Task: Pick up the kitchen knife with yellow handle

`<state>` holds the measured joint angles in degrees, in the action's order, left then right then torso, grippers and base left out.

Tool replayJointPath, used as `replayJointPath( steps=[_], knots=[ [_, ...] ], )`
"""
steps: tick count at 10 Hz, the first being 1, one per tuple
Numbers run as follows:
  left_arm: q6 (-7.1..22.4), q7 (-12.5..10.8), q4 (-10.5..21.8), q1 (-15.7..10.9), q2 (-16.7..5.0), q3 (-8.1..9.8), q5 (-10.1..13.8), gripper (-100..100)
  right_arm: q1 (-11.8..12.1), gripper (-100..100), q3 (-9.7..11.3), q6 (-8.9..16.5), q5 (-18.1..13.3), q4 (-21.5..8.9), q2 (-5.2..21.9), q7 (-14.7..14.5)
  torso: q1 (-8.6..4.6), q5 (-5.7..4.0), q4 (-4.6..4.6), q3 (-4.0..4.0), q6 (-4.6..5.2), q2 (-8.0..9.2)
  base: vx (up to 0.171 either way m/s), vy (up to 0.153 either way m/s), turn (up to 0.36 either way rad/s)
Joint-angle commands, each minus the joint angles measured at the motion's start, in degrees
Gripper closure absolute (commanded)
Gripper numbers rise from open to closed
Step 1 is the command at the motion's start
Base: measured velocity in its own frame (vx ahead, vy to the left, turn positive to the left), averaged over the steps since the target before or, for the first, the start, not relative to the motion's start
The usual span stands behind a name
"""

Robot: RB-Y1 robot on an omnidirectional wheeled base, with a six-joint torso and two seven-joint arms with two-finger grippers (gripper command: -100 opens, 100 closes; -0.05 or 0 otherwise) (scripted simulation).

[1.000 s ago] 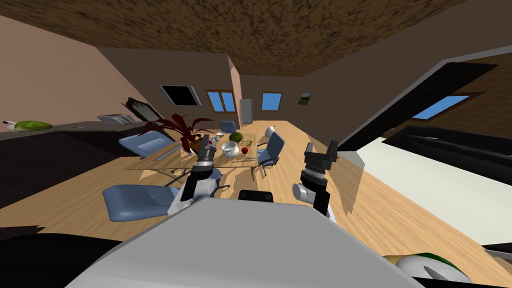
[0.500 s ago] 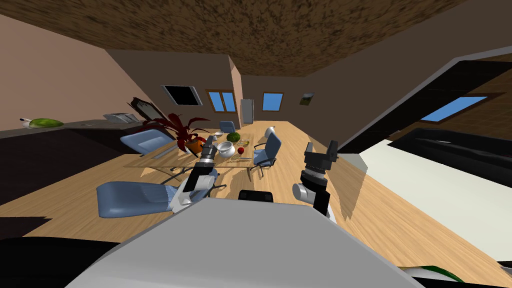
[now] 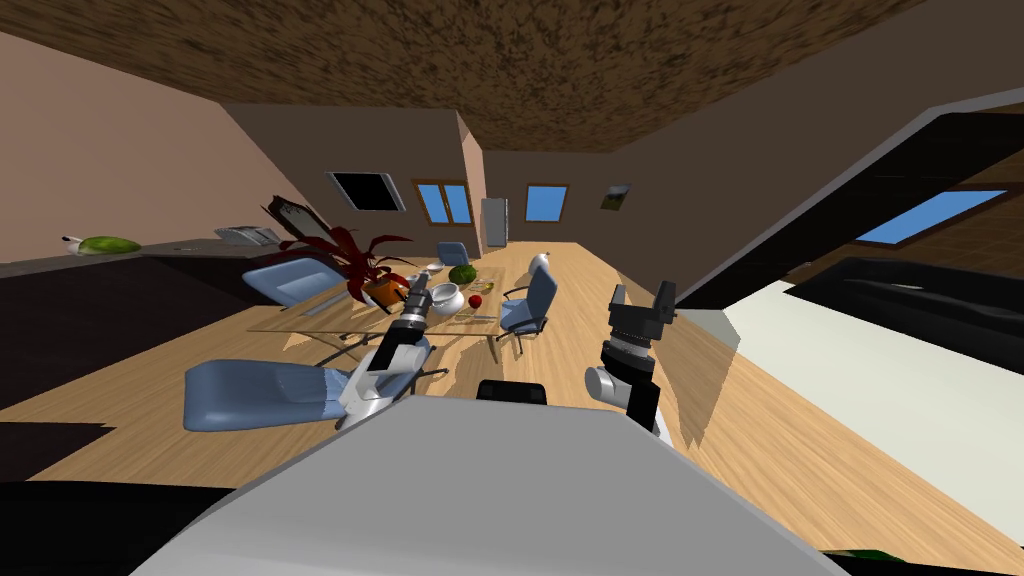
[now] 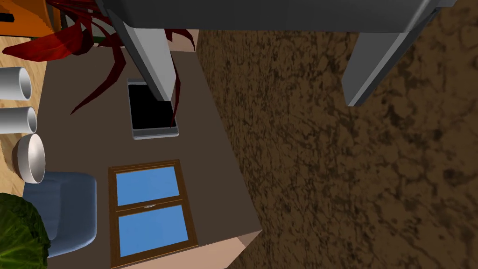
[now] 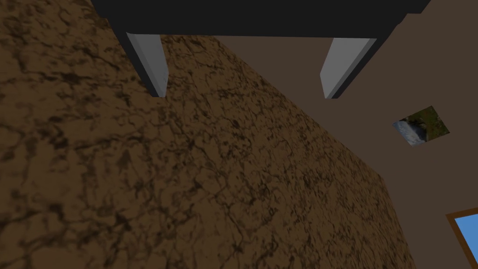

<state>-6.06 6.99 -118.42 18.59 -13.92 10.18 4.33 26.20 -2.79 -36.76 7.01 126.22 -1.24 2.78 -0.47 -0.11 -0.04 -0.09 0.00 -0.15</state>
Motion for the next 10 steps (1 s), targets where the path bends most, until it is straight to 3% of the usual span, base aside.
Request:
replayJointPath(
  steps=[1,2,4,7,10],
  knots=[
    [2.86,-0.24,0.59,-0.62,-0.68,0.72,0.17,-100,0.0,0,0.0,0.0,0.0,0.0,0.0,0.0,0.0,0.0,0.0,0.0,0.0,0.0,0.029,-0.122,0.029],
    [4.38,-0.36,2.63,-2.05,-1.63,1.8,0.3,-100,0.0,0,0.0,0.0,0.0,0.0,0.0,0.0,0.04,0.0,0.0,-0.01,0.0,-0.02,0.046,-0.141,0.041],
    [6.26,-0.36,2.63,-2.05,-1.63,1.8,0.3,-100,0.0,0,0.0,0.0,0.0,0.0,0.0,0.0,0.02,-0.01,-0.01,-0.01,0.0,-0.01,0.008,-0.087,0.005],
    [11.27,-0.48,7.06,-4.95,-3.41,3.93,0.63,-100,0.0,0,0.0,0.0,0.0,0.0,0.01,0.0,0.17,0.02,0.02,0.04,-0.01,0.08,0.014,-0.104,0.017],
    [16.48,-0.48,9.43,-6.4,-4.24,4.97,0.85,-100,0.0,0,0.0,0.0,0.0,0.0,0.01,0.0,0.14,0.02,-0.02,-0.04,0.0,-0.07,0.034,-0.1,0.011]
  ],
)
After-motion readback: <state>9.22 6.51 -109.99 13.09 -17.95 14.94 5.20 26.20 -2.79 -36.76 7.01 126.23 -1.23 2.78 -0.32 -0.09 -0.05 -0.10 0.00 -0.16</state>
